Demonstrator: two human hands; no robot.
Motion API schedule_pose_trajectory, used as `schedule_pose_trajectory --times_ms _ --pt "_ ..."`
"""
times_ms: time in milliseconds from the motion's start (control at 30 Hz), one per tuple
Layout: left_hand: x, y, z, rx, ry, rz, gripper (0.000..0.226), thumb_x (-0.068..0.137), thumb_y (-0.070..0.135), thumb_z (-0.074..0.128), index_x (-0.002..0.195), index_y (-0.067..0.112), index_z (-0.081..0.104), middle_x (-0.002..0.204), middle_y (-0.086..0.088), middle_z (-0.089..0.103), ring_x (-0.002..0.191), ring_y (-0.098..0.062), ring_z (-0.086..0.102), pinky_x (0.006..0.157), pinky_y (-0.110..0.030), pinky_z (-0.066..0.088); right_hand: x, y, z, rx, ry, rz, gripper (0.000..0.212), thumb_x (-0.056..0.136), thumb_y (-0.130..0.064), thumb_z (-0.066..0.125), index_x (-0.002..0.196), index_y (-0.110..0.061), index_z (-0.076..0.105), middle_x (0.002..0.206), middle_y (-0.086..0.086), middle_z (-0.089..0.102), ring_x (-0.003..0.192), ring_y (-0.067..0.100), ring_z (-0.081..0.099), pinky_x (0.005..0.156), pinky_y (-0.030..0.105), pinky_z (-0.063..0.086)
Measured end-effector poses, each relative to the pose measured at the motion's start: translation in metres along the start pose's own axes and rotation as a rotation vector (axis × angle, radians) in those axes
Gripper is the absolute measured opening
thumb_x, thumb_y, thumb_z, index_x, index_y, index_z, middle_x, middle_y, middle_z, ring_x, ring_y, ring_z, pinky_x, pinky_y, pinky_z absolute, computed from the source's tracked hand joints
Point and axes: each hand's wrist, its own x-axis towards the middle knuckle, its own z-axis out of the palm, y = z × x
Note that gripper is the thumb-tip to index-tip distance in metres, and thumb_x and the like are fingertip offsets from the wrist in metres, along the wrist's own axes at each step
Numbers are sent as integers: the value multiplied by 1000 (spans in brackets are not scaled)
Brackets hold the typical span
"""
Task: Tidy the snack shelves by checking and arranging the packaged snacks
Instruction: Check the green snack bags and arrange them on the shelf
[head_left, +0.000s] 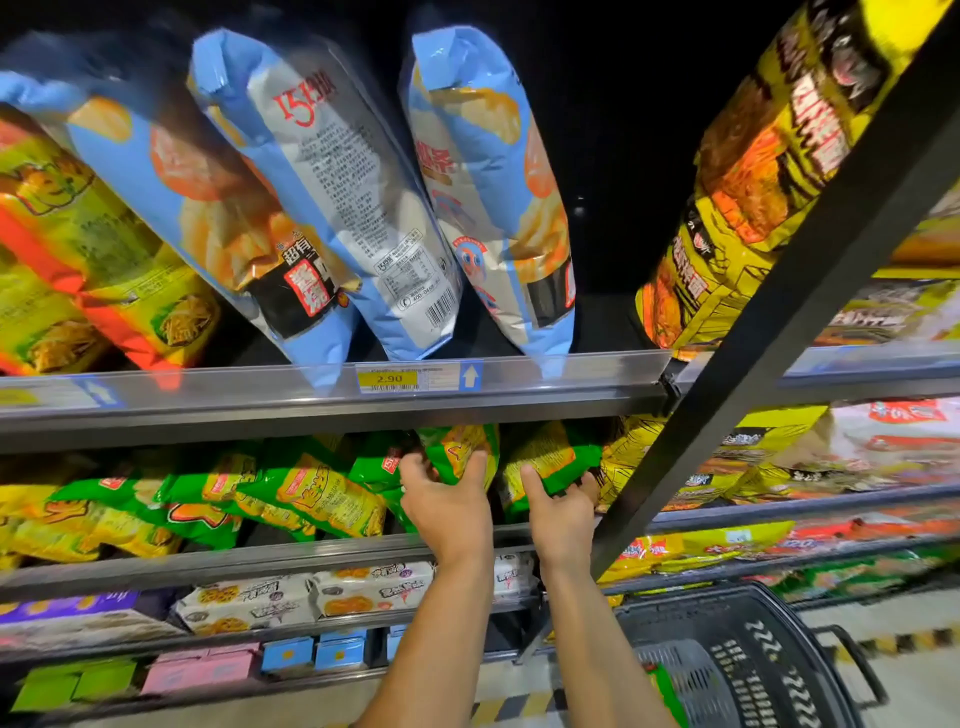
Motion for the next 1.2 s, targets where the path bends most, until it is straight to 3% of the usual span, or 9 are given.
schedule_pose_trajectory --times_ms 133,233,333,467,633,700,900,1100,1200 --pt "5 -11 11 55 -5 -55 49 79 21 90 102 21 46 105 -9 59 103 -40 59 79 -38 43 8 -1 4 -139 69 11 79 98 -41 72 153 2 35 127 14 70 121 30 64 85 27 39" --pt "4 -15 12 88 -9 -114 55 82 27 90 118 20 49 124 -10 61 111 -34 58 87 -36 43 12 1 6 -273 63 60 61 103 -45 61 132 8 58 115 19 74 113 34 68 84 33 45" --pt "4 -18 12 92 2 -158 77 84 28 89 146 13 47 144 -16 57 131 -37 56 99 -38 43 13 4 6 -291 53 25 46 104 -42 61 102 3 66 92 15 76 92 30 73 64 28 45" --pt "4 -22 10 148 20 -164 80 84 33 89 148 15 45 144 -18 58 131 -40 57 104 -48 49 5 5 3 -299 108 1 43 104 -40 63 96 2 69 76 6 71 65 17 64 47 13 32" --pt "7 -28 1 273 15 -143 74 81 40 89 138 20 47 124 -15 69 112 -41 66 91 -52 56 -11 -7 -4 -266 139 -66 38 102 -39 64 100 -1 64 88 13 73 76 26 66 52 15 33" --pt "8 -30 -2 299 5 -132 73 80 40 90 135 18 47 119 -13 71 108 -41 67 90 -55 57 -17 -12 -6 -256 129 -108 36 102 -39 65 106 -3 60 95 12 72 87 28 67 59 23 38" --pt "3 -26 -14 197 -34 -109 59 84 31 89 128 19 51 121 -2 61 114 -25 60 100 -41 49 -28 -15 -17 -175 120 -215 33 100 -39 67 119 -15 53 102 12 73 98 30 70 85 42 56" --pt "-17 -19 -33 118 -39 -136 56 87 31 86 128 15 52 110 7 52 109 -19 57 90 -37 46 -43 -14 -39 -121 66 -279 27 101 -37 67 109 -19 49 89 7 70 77 22 66 68 33 48" --pt "-28 -12 -45 72 -59 -101 51 88 30 85 125 15 52 118 3 55 115 -21 57 91 -35 43 -57 -13 -56 -106 23 -318 30 101 -36 68 113 -14 50 85 -3 64 75 16 62 64 28 46"
